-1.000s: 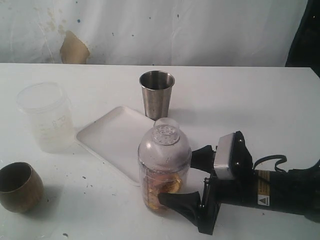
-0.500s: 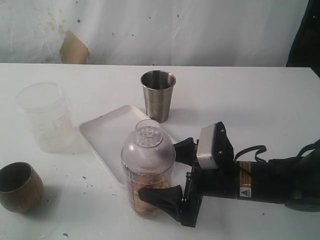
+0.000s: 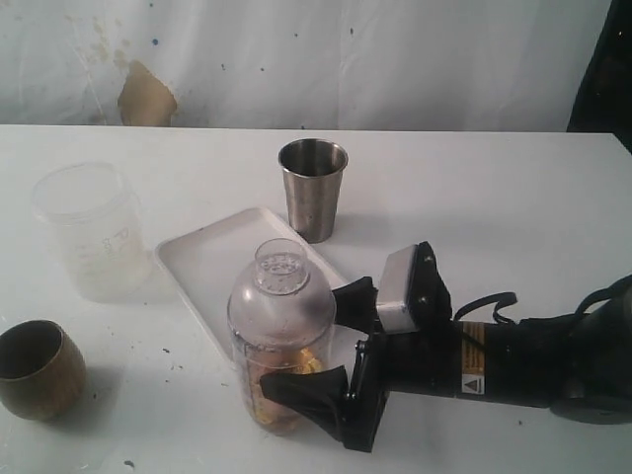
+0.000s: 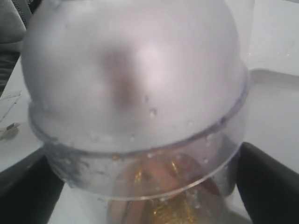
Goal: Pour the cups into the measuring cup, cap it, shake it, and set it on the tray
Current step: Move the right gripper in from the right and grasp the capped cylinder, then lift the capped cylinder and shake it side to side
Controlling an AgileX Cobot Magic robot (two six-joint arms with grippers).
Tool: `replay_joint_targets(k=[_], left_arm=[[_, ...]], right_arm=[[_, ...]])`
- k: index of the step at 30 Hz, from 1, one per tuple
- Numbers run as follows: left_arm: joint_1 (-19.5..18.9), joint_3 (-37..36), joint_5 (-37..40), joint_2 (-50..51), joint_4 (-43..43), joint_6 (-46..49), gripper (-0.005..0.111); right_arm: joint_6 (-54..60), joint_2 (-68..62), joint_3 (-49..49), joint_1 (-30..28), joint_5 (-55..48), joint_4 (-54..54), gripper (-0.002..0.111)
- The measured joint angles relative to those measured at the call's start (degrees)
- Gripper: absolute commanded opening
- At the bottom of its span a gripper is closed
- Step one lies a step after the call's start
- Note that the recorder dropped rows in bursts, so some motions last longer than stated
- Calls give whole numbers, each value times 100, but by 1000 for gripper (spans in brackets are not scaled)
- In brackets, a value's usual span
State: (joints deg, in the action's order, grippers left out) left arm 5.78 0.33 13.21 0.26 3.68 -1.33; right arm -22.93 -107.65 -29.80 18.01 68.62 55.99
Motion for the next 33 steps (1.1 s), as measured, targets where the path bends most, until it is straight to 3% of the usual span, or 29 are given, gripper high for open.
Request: replay_joint_targets(k=[11, 33], left_arm=[[0, 0, 0, 0, 0, 0, 0], [0, 0, 0, 0, 0, 0, 0]], right_arm=[[153, 0, -13, 370, 20, -508, 99], [150, 0, -84, 721, -96, -1034, 97]])
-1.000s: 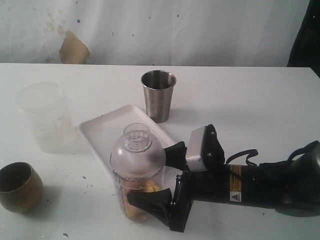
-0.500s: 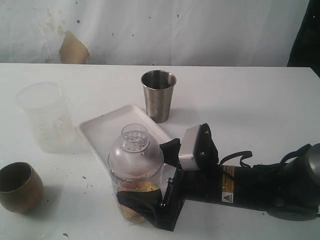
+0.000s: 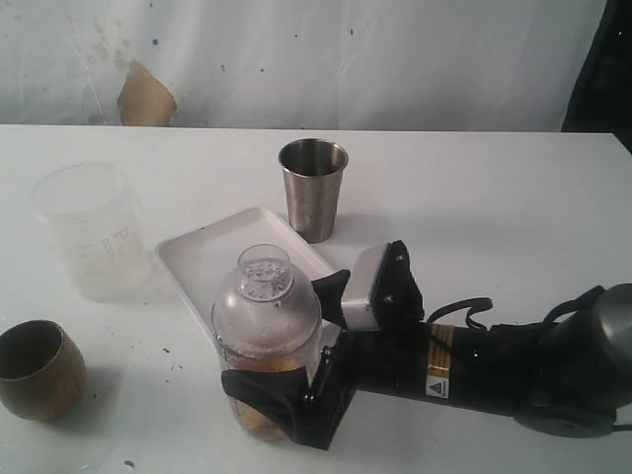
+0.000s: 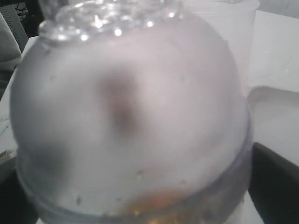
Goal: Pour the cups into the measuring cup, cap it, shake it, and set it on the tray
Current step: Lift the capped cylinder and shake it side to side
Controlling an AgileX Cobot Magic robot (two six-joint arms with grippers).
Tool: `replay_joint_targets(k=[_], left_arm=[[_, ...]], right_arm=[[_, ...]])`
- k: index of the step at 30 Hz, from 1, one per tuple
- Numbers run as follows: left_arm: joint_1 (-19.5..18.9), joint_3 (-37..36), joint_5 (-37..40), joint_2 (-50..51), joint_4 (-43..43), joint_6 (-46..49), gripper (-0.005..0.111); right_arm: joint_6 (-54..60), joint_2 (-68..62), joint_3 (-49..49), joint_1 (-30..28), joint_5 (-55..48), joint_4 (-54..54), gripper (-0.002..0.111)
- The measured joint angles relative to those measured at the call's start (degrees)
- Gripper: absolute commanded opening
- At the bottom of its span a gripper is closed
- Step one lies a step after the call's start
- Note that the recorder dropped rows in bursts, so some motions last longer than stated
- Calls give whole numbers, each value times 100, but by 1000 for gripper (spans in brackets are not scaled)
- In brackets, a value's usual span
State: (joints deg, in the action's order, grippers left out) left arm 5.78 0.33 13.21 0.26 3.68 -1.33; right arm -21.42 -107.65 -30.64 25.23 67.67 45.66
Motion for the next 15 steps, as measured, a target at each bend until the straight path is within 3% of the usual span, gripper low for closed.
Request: replay_joint_targets(k=[4, 7, 13, 14, 15], left_arm=[[0, 0, 0, 0, 0, 0, 0], [0, 0, 0, 0, 0, 0, 0], [0, 0, 0, 0, -4, 0, 0], [0, 0, 0, 0, -4, 0, 0], [0, 0, 0, 0, -15, 0, 0]], right_arm=[[0, 0, -213, 288, -522, -153, 88], [0, 0, -310, 384, -768, -190, 71], [-25, 0, -324, 394, -802, -218, 9], [-50, 0, -324, 394, -802, -218, 1], [-63, 0, -335, 394, -802, -218, 0]])
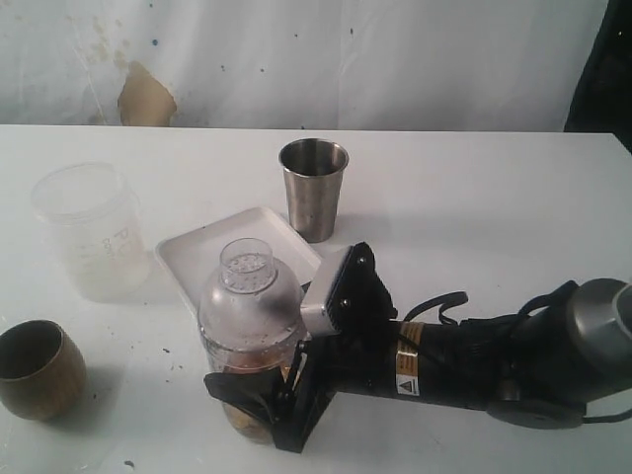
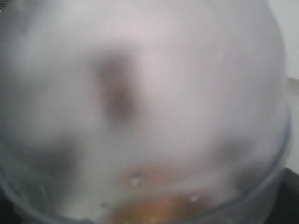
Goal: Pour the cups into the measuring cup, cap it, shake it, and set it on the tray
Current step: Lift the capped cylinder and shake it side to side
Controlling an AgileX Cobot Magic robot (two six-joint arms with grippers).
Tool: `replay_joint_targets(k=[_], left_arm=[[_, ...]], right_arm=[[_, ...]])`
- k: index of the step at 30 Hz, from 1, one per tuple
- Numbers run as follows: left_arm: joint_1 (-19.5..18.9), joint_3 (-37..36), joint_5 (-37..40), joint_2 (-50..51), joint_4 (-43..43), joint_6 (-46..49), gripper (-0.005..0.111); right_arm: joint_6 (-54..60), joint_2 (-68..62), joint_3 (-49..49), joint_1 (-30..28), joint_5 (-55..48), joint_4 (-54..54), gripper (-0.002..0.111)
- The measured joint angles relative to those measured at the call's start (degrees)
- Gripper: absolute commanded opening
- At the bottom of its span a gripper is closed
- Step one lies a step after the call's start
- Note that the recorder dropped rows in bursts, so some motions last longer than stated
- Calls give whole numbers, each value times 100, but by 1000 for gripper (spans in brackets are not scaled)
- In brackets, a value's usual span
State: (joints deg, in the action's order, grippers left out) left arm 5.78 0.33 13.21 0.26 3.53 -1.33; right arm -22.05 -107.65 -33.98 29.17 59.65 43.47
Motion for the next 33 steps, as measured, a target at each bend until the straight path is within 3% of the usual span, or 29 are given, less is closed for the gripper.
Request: replay_joint_targets(k=[9, 17, 20, 23, 25, 27, 30, 33], left_arm=[[0, 0, 0, 0, 0, 0, 0], [0, 0, 0, 0, 0, 0, 0], [0, 0, 0, 0, 0, 0, 0], [0, -3, 0, 0, 0, 0, 0], [0, -3, 0, 0, 0, 0, 0], [0, -3, 0, 0, 0, 0, 0], [0, -3, 0, 0, 0, 0, 0], [0, -3, 0, 0, 0, 0, 0]], right_arm=[[-241, 515, 13, 0, -593, 47, 0], [-165, 2450, -13, 5, -2135, 8, 0], [-183, 3080, -75, 14, -2979, -935, 0], [-1278, 3358, -75, 54, -3241, -1913, 0], [-1624, 3370, -86, 116, -3048, -1366, 0], [-1432, 3370, -146, 170, -2877, 3, 0], [-1149, 3423, -347, 274, -3341, 951, 0], [-1186, 3445, -553, 273, -4405, -1099, 0]])
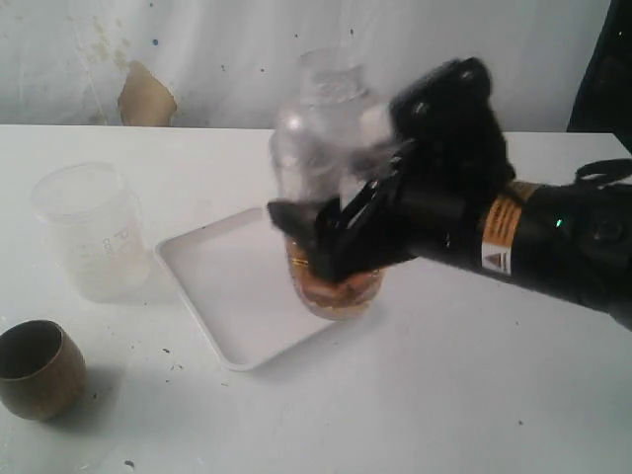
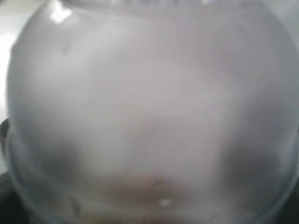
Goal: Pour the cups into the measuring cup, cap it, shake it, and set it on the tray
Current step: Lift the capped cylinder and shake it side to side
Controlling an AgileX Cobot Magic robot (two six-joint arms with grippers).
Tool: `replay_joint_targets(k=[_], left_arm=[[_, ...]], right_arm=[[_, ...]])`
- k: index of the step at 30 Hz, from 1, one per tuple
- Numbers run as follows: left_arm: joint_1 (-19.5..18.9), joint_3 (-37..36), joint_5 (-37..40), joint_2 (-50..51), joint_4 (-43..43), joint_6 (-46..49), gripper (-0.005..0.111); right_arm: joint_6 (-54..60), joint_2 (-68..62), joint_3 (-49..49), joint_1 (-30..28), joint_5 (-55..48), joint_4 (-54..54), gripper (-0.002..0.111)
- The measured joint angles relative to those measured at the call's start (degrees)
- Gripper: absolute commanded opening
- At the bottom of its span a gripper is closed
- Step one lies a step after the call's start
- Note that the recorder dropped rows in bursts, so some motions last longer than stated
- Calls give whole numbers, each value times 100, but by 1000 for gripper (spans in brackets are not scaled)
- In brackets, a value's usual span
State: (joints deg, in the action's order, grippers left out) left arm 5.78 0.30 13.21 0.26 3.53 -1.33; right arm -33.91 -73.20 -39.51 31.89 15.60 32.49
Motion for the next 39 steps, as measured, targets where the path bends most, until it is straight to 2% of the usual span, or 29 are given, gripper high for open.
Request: replay_joint_targets(k=[2, 4, 6, 8, 10, 12, 13, 14, 16, 18, 20, 23, 25, 27, 31, 33, 35, 39], left_arm=[[0, 0, 0, 0, 0, 0, 0], [0, 0, 0, 0, 0, 0, 0], [0, 0, 0, 0, 0, 0, 0], [0, 0, 0, 0, 0, 0, 0], [0, 0, 0, 0, 0, 0, 0], [0, 0, 0, 0, 0, 0, 0], [0, 0, 0, 0, 0, 0, 0], [0, 0, 0, 0, 0, 0, 0], [0, 0, 0, 0, 0, 0, 0], [0, 0, 0, 0, 0, 0, 0], [0, 0, 0, 0, 0, 0, 0], [0, 0, 0, 0, 0, 0, 0], [0, 0, 0, 0, 0, 0, 0], [0, 0, 0, 0, 0, 0, 0], [0, 0, 0, 0, 0, 0, 0], [0, 0, 0, 0, 0, 0, 0], [0, 0, 0, 0, 0, 0, 0], [0, 0, 0, 0, 0, 0, 0]], right_arm=[[-95, 0, -25, 35, -317, -1320, 0], [40, -66, 13, 299, -286, -1247, 0], [351, -119, 13, 593, 10, 17, 0], [607, -133, 13, 836, 168, 1872, 0], [678, -171, -25, 924, -58, 2562, 0], [699, -253, -206, 859, -698, 1878, 0], [648, -299, -339, 778, -1025, 1257, 0], [485, -344, -441, 635, -1254, 185, 0], [272, -409, -462, 518, -1429, -1318, 0], [184, -527, -373, 674, -1187, -2028, 0], [412, -678, -330, 945, -654, -1710, 0], [1416, -767, -352, 1178, -193, 235, 0], [1763, -767, -465, 1208, -315, 711, 0], [1837, -793, -614, 1060, -651, 118, 0], [1405, -844, -697, 687, -1061, -3003, 0], [1429, -872, -685, 750, -973, -3551, 0], [2087, -921, -672, 895, -730, -3138, 0], [4107, -902, -672, 1042, -687, -950, 0]])
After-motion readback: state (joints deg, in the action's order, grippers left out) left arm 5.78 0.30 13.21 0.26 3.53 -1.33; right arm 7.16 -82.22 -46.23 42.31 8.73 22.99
